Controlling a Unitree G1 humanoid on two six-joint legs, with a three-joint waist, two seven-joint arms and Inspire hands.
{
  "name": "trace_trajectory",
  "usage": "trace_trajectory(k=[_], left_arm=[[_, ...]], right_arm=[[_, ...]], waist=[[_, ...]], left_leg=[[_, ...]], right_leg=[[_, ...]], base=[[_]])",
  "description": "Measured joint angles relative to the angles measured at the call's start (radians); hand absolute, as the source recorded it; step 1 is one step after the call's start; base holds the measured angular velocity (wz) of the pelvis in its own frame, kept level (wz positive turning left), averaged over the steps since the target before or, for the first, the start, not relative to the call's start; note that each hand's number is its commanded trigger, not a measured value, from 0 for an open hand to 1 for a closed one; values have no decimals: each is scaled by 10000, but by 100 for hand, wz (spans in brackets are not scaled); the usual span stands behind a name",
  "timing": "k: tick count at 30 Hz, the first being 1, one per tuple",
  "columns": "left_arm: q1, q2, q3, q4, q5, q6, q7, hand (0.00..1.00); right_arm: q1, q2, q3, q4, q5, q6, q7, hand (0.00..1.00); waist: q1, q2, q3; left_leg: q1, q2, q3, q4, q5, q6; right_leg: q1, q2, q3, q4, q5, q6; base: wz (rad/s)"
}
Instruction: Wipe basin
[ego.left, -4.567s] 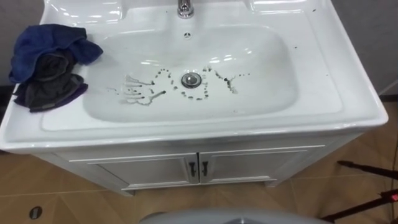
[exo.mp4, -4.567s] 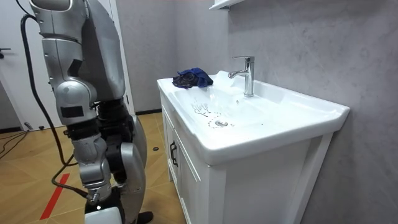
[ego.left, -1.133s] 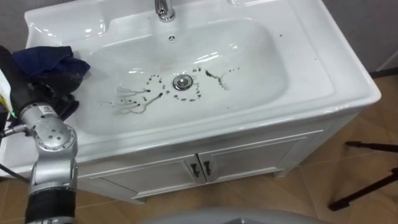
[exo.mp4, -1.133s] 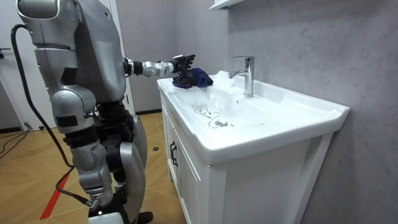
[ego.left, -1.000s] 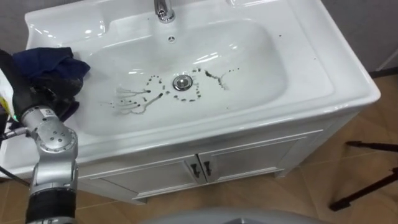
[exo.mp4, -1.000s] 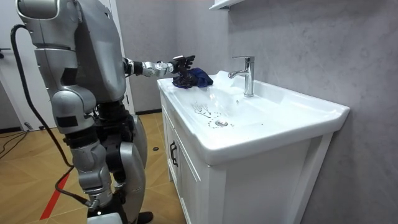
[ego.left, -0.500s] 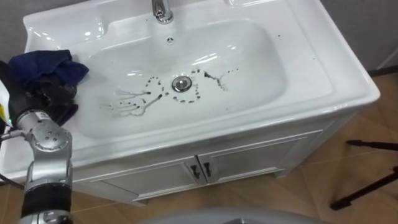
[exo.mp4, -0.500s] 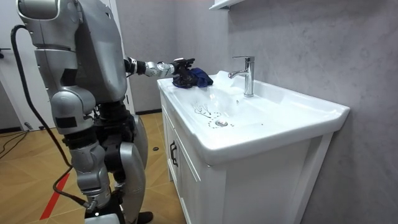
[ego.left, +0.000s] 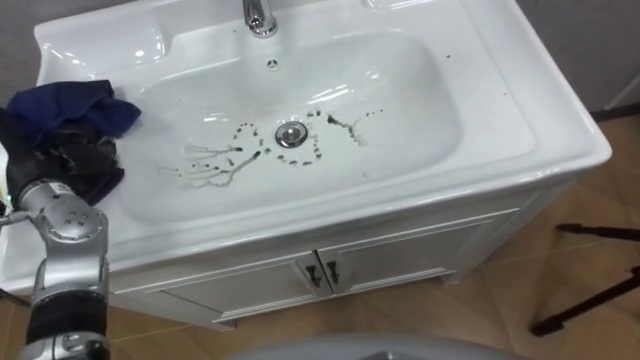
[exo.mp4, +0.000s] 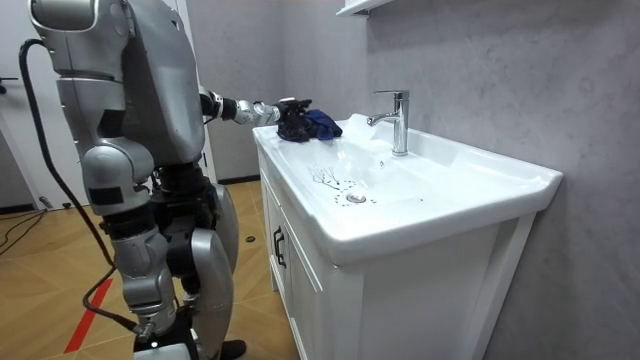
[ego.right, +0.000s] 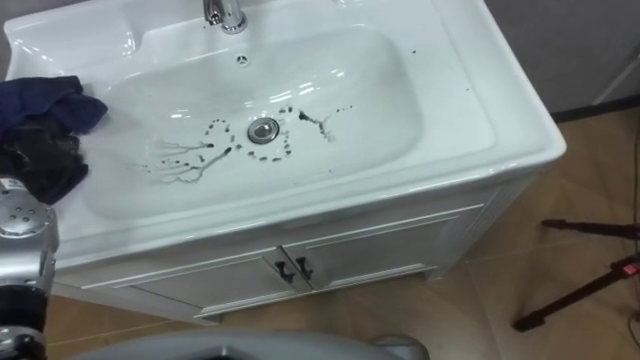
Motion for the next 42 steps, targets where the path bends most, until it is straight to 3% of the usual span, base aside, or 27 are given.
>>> trace_trajectory(k=[5, 11, 16, 17, 18, 21, 26, 29, 42], left_arm=[[-34, 0, -1, 439, 373, -4, -139, 0], [-368, 1, -1, 1329, 1079, -23, -358, 0], [-580, 22, 0, 1897, 1197, -168, -482, 0], [-587, 22, -1, 2003, 1299, -231, -489, 11], [-610, 22, -3, 2151, 1400, -316, -492, 60], [-779, 23, -10, 2491, 1516, -420, -507, 100], [-861, 66, -5, 2743, 1963, -431, -479, 100], [-911, 517, -143, 3041, 2180, -423, -515, 100], [-1209, 884, -83, 3779, 3004, -84, -891, 100]], right_arm=[[-10, -1, -10, 4, -140, 29, 3, 0], [-35, -11, -12, 3, -405, 27, 4, 0], [-27, -26, -50, 14, -506, 22, 4, 0], [-25, -29, -96, 18, -528, 26, 3, 0], [-15, -38, -98, 21, -539, 26, 4, 0], [-14, -38, -97, 21, -635, 28, 5, 0], [11, -41, -96, 23, -691, 40, 105, 0], [4, -63, -75, 22, -682, 163, 118, 0], [-13, -142, -75, 24, -670, 352, 122, 0]], waist=[[-20, 33, -24], [-24, 63, -118], [-25, 84, -125], [-33, 84, -125], [-33, 86, -127], [-31, 98, -135], [-31, 121, -151], [-32, 154, -173], [-42, 167, -185]], left_leg=[[17, 0, 19, -50, 0, 0], [67, -1, -6, -53, 1, 0], [216, 25, 17, -73, 1, 0], [220, 29, 22, -73, 1, 0], [228, 31, 35, -73, 1, 0], [236, 34, 45, -73, 1, 0], [320, 55, 95, -75, 1, 0], [323, 71, 165, -75, 1, 0], [377, 86, 385, -83, 1, 0]], right_leg=[[-1, 14, 5, -2, 1, 3], [78, 8, -34, -19, 2, 3], [200, -15, -6, -27, 6, -6], [195, -13, -4, -24, 8, -9], [196, -12, 6, -16, 8, -9], [196, -12, 15, -9, 8, -9], [235, -6, 24, 31, 11, -12], [230, -3, 12, 52, 12, -13], [276, -20, 10, 140, 7, -11]], base=[[0], [1], [-2], [0], [0], [0], [0], [0], [-1]])
